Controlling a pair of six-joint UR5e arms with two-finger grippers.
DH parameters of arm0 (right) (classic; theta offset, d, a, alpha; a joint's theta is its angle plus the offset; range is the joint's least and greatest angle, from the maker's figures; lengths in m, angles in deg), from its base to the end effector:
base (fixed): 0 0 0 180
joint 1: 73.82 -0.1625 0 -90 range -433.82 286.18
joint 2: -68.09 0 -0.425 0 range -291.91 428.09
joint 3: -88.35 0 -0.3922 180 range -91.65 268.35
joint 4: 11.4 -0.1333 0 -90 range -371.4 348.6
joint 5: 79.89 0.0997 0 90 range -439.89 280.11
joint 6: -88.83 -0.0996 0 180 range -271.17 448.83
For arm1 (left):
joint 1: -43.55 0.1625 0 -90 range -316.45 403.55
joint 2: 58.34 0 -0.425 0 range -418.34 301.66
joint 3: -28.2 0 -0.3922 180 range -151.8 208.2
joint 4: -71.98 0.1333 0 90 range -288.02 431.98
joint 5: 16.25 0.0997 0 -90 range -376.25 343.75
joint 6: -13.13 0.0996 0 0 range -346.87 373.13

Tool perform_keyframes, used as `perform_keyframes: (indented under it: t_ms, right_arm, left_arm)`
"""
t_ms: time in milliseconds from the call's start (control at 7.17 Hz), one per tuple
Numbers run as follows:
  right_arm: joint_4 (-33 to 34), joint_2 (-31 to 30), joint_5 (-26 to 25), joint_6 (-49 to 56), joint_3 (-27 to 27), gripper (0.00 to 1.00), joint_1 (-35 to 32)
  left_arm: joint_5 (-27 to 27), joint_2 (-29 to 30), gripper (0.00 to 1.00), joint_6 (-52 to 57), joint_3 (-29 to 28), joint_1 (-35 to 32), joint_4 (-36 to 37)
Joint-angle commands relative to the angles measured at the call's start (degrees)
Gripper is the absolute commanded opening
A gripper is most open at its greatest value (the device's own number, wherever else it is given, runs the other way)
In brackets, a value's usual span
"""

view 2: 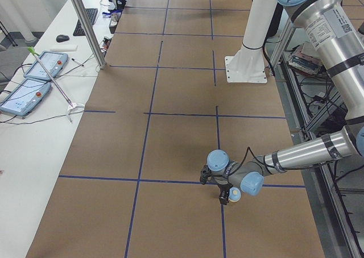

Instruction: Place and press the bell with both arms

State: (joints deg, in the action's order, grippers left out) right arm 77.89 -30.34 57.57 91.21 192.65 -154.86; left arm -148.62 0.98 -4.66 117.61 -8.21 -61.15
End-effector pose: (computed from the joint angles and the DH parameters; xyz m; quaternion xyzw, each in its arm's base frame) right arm -0.0085 -0.4386 0.5983 0.0294 -0.4041 -0.1133 0.9072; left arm 0.0910 -0.2224 0.7831 -0.0838 0.3626 0.2014 0.9061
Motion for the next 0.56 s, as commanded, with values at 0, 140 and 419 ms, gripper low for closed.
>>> perform_keyframes:
  t_ms: [0, 140, 419]
  right_arm:
    - [0.0, 0.0, 0.0, 0.0, 0.0, 1.0, 0.0]
    - [0.0, 0.0, 0.1, 0.1, 0.1, 1.0, 0.0]
    - [0.0, 0.0, 0.1, 0.0, 0.1, 1.0, 0.0]
  left_arm:
    - [-0.3, -0.7, 1.0, 0.0, -0.5, 0.8, 0.1]
    - [-0.3, -0.7, 1.0, -0.1, -0.6, 1.1, 0.0]
    - [-0.4, -0.7, 1.0, -0.4, -0.6, 2.0, 0.1]
